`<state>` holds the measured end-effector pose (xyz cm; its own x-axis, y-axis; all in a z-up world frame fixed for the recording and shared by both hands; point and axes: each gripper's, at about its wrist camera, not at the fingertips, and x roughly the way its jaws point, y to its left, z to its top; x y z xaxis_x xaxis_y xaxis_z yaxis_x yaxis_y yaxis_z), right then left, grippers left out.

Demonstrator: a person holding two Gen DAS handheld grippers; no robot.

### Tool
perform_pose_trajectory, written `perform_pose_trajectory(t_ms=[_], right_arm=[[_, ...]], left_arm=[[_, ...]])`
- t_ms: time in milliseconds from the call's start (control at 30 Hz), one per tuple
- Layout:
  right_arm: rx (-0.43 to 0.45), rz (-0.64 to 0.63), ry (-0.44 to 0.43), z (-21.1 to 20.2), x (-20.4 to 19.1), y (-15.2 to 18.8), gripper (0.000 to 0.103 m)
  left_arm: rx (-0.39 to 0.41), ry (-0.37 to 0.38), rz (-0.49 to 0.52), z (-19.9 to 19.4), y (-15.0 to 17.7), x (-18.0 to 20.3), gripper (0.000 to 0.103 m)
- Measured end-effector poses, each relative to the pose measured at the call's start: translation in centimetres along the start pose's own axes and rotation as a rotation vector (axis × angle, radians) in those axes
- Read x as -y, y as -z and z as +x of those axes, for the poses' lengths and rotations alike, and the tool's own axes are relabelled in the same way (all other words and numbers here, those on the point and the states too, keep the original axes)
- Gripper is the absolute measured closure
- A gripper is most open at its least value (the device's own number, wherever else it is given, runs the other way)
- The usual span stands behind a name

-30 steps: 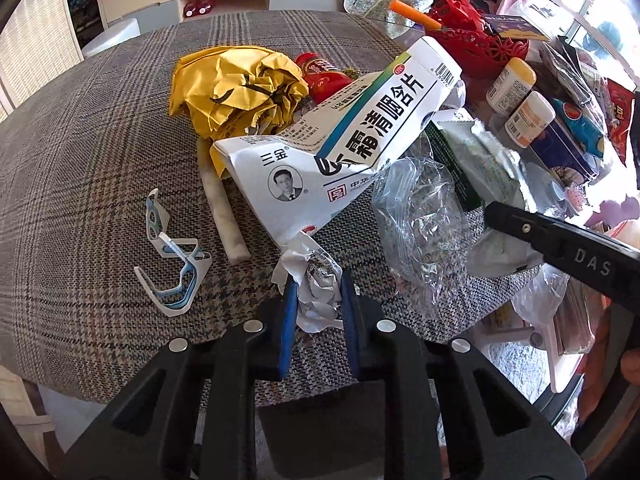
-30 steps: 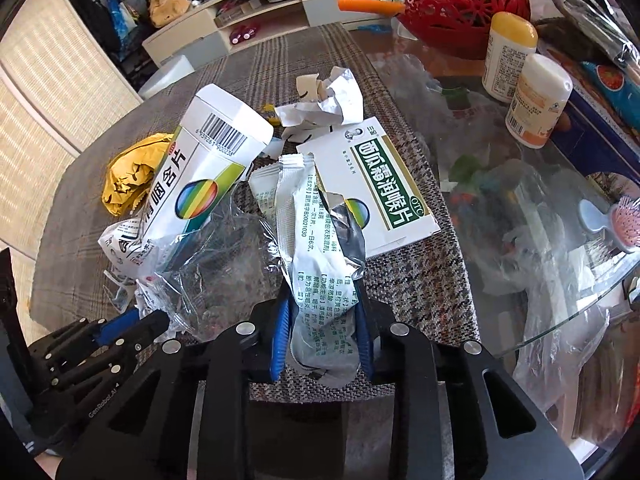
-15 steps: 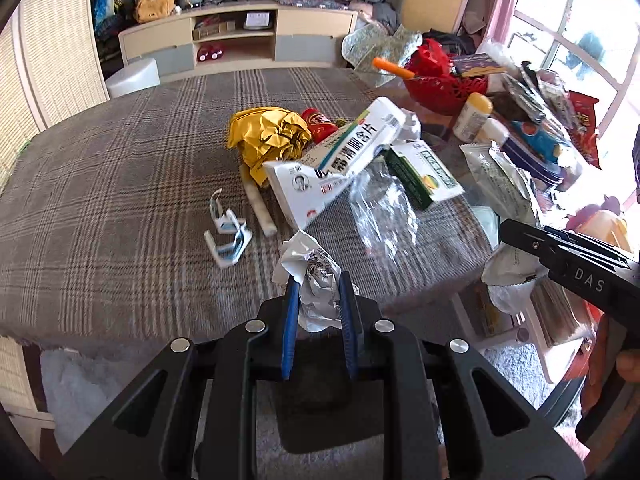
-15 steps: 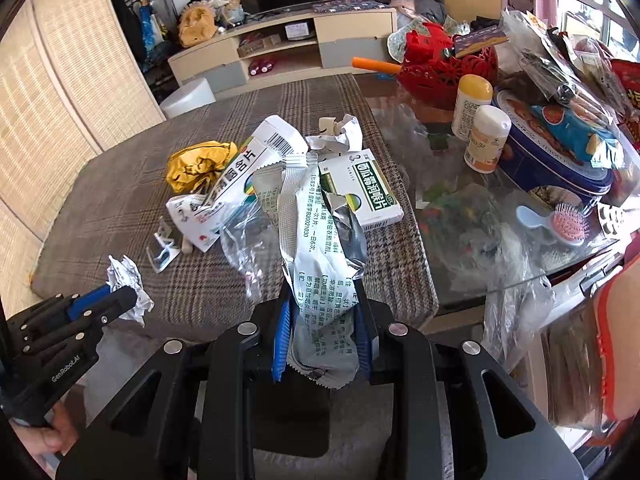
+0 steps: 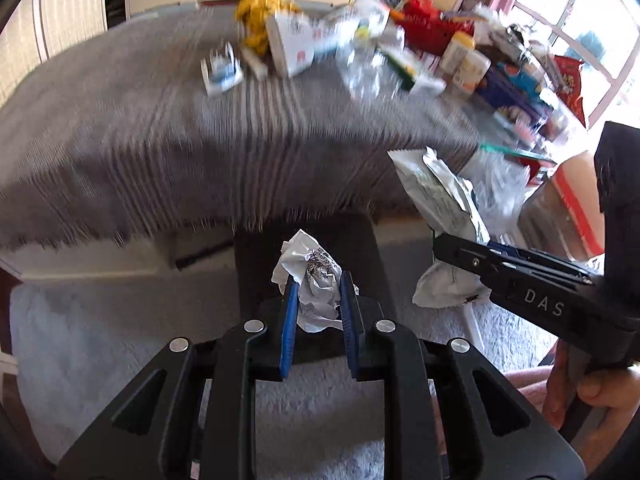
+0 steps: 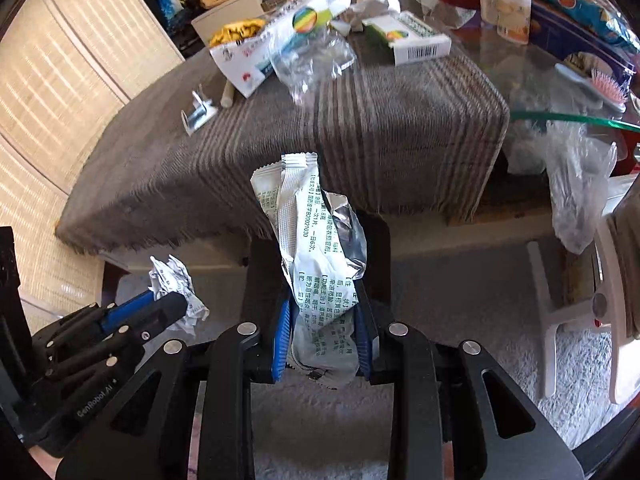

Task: Collect trash
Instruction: 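Carry both items over the floor bin and open both grippers, then grasp white plastic clip with left gripper while right gripper grasps clear plastic bag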

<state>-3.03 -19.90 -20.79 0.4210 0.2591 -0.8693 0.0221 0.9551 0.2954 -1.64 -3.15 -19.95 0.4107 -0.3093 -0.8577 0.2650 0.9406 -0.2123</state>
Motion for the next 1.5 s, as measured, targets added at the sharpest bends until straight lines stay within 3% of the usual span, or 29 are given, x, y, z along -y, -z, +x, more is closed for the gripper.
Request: perform_pose_trajectory(t_ms=[333,500,600,667,733,800,967,1100,1333,1500], right_arm=[[-0.119,-0.008,0.034,8.8,0.8,1.1,0.074],[-0.170,0.003,0.033,11.4,1.3,1.0,0.071],[-0.182,0.014,0.031,12.0,1.4,0.9,0.063],[-0.170,0.017,0.033,11.9,1.4,0.6,0.061],[-0.155,0.012,0.048,11.2,1.3,0.3,0.044],[-0.135,0.007,0.054,10.5,1.3,0.2,0.034],[-0.089,0.007,0.081,8.7,1.9,-0.3,0.019],[-0.029,-0.018,0.148,6.6,1.7,-0.4,0.003],[0.038,-0.015,0.149,1.8,1.9,-1.0,0.003],[0.074,-0.034,0.139,-1.3,1.4,-2.3,0.003]], left_arm=[[-0.194,0.048,-0.026,10.4,2.9,-2.1,0.085],[-0.243,0.050,-0.021,12.9,3.3,-2.2,0.084],[-0.246,0.040,-0.017,13.2,3.3,-2.4,0.074],[-0.239,0.030,-0.017,13.2,3.2,-2.4,0.065],[-0.227,0.022,-0.021,12.9,3.0,-2.6,0.051],[-0.206,-0.003,-0.019,12.4,2.8,-2.8,0.040],[-0.158,-0.019,-0.024,10.4,2.4,-2.7,0.014],[-0.110,-0.037,-0.012,8.3,2.3,-2.3,0.008],[-0.009,-0.033,0.041,3.2,1.9,-1.1,0.008],[0.013,-0.064,0.047,0.1,1.2,-1.5,0.008]])
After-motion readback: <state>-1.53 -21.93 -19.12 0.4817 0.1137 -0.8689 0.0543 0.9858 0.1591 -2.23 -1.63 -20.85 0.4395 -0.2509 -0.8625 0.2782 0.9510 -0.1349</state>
